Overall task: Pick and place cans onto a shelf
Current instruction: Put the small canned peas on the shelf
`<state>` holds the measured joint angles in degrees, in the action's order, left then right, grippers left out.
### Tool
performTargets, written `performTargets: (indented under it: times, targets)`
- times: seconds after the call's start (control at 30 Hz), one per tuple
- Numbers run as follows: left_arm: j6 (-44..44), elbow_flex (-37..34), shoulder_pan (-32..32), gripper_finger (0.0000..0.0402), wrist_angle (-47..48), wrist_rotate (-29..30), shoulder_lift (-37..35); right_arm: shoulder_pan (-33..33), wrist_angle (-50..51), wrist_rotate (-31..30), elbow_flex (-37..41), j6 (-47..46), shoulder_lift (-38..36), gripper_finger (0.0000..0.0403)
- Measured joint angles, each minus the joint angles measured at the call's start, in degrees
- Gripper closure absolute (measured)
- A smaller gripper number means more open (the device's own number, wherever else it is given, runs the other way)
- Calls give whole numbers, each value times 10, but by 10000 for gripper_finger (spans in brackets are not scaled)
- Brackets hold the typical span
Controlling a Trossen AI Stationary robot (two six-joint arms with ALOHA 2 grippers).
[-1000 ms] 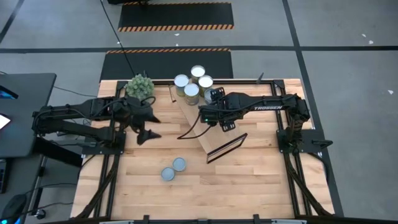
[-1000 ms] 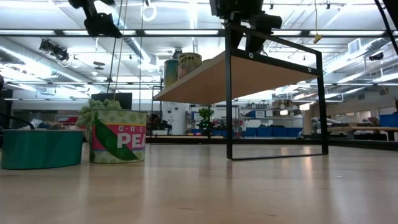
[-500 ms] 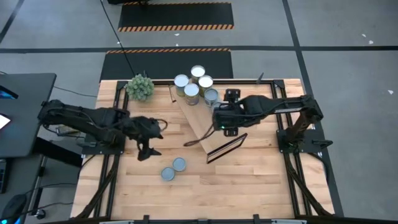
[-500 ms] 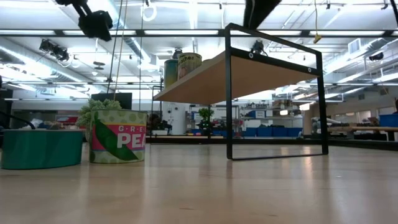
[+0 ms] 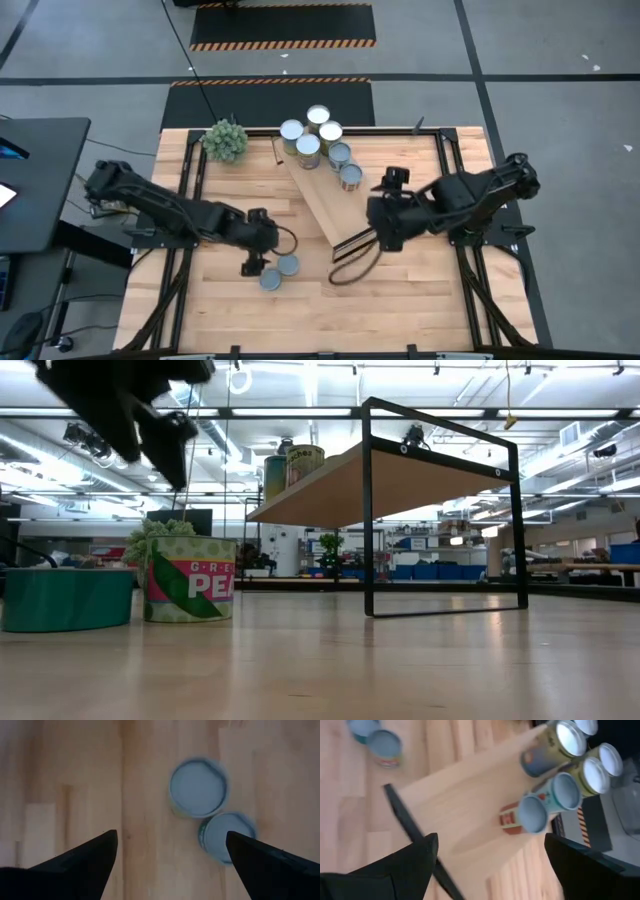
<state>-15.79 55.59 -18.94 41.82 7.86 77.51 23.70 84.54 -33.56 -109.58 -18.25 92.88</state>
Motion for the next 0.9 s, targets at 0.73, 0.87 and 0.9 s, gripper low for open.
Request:
performTargets:
  times: [0.73,0.87,0.9]
  targets:
    - [46,0,-44,24,-156,16,156,76,2,0,0,-77,3,30]
    - [47,0,-44,24,-164,16,165,76,4,0,0,-77,3,30]
    - [48,-1,-44,24,-162,16,167,76,5,0,0,-77,3,30]
